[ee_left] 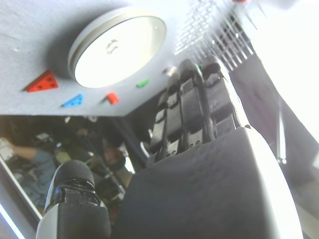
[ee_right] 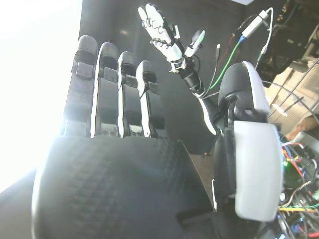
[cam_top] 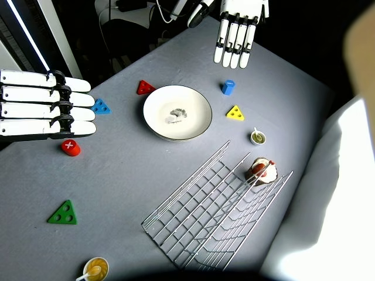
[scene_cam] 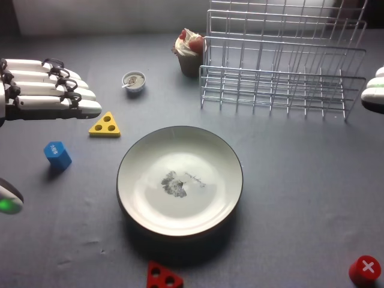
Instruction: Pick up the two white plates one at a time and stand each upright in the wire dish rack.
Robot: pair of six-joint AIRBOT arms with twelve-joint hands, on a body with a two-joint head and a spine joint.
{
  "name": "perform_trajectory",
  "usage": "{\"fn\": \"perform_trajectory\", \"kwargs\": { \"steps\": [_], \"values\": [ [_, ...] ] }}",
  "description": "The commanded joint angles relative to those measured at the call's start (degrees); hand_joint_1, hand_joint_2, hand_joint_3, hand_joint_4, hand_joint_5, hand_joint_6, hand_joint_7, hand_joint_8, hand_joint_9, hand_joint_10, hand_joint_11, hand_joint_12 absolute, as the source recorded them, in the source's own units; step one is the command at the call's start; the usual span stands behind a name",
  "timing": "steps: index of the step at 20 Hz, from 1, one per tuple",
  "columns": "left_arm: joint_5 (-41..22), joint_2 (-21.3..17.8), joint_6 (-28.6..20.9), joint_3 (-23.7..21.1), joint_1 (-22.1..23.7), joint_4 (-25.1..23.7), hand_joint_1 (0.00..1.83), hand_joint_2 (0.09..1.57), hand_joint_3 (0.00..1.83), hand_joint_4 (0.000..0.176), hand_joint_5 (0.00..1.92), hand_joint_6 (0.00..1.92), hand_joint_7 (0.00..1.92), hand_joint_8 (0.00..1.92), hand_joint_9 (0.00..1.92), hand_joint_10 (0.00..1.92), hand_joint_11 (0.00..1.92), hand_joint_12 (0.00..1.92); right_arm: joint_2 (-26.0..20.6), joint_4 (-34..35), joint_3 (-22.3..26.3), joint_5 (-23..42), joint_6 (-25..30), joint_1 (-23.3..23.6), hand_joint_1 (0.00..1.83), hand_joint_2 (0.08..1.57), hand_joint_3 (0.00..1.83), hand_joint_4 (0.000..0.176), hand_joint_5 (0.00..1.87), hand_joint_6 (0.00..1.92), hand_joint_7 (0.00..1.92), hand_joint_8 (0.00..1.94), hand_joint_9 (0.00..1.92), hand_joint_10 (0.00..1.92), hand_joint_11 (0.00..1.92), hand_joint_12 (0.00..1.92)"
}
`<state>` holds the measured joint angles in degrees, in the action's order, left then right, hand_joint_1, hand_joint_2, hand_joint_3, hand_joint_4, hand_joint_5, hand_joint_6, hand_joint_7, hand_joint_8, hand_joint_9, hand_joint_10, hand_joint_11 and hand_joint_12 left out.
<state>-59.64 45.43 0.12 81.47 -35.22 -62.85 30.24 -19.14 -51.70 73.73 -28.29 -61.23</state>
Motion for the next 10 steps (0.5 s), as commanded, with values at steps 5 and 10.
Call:
{"fn": "perform_trajectory", "kwargs": {
  "steps": [5, 10],
  "values": [
    [-3.20, -0.69, -0.12, -0.24, 0.45, 4.18, 0.08, 0.90, 0.00, 0.000, 0.08, 0.01, 0.14, 0.01, 0.13, 0.01, 0.11, 0.10, -0.07, 2.45, -0.10, 6.49, 0.21, 1.00, 0.00, 0.90, 0.01, 0.000, 0.09, 0.00, 0.13, 0.00, 0.13, 0.00, 0.10, 0.09],
    [-4.36, -0.71, -0.12, -0.05, 0.44, 4.06, 0.08, 0.90, 0.00, 0.000, 0.07, 0.00, 0.13, 0.00, 0.14, 0.01, 0.12, 0.09, -0.06, 2.21, -0.10, 6.49, 0.21, 1.03, 0.00, 0.90, 0.00, 0.000, 0.10, 0.01, 0.16, 0.01, 0.15, 0.01, 0.11, 0.08]
  ]
}}
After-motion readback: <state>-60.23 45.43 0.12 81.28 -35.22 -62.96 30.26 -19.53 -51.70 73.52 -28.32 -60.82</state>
